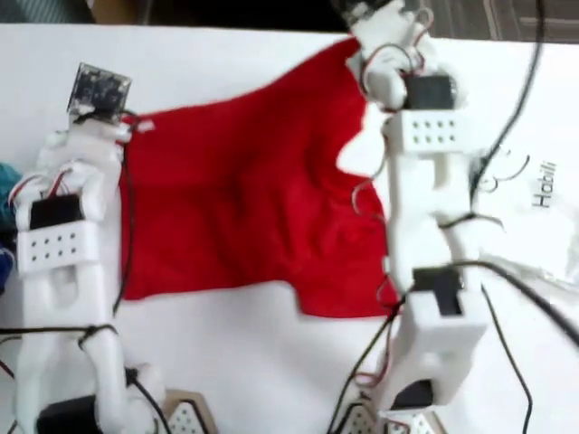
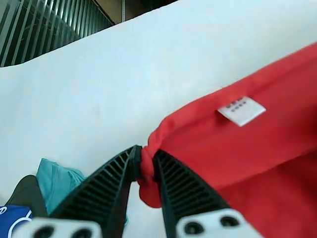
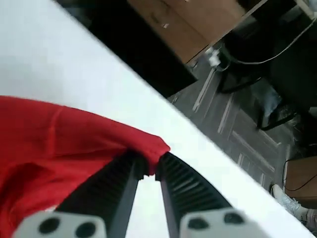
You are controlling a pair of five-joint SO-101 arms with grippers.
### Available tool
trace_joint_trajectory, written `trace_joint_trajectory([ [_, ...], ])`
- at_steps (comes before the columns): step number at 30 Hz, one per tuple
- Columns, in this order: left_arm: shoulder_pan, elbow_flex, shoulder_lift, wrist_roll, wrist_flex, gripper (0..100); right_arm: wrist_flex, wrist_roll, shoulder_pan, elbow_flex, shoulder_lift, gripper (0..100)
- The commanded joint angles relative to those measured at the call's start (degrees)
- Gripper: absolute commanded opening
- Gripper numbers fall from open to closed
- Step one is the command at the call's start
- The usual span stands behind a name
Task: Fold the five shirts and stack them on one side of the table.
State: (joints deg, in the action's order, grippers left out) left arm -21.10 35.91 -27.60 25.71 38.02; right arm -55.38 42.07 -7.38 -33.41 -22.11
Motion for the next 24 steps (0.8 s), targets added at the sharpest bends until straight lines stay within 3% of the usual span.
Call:
trace_joint_trajectory([
  [1,0.18,1.54,0.44,-0.70,-2.99,2,1.36,1.32,0.22,-2.90,-4.79,2.0],
  [5,-0.09,1.45,7.12,-3.34,-8.18,2,3.12,1.23,-0.31,-2.90,-9.45,2.0],
  [10,-0.09,-8.66,20.84,-4.57,-7.21,2,5.58,1.23,-0.31,-2.90,-10.24,2.0],
  [24,-0.09,-55.78,52.40,-4.57,21.63,2,12.97,1.23,-0.84,-9.05,-10.77,2.0],
])
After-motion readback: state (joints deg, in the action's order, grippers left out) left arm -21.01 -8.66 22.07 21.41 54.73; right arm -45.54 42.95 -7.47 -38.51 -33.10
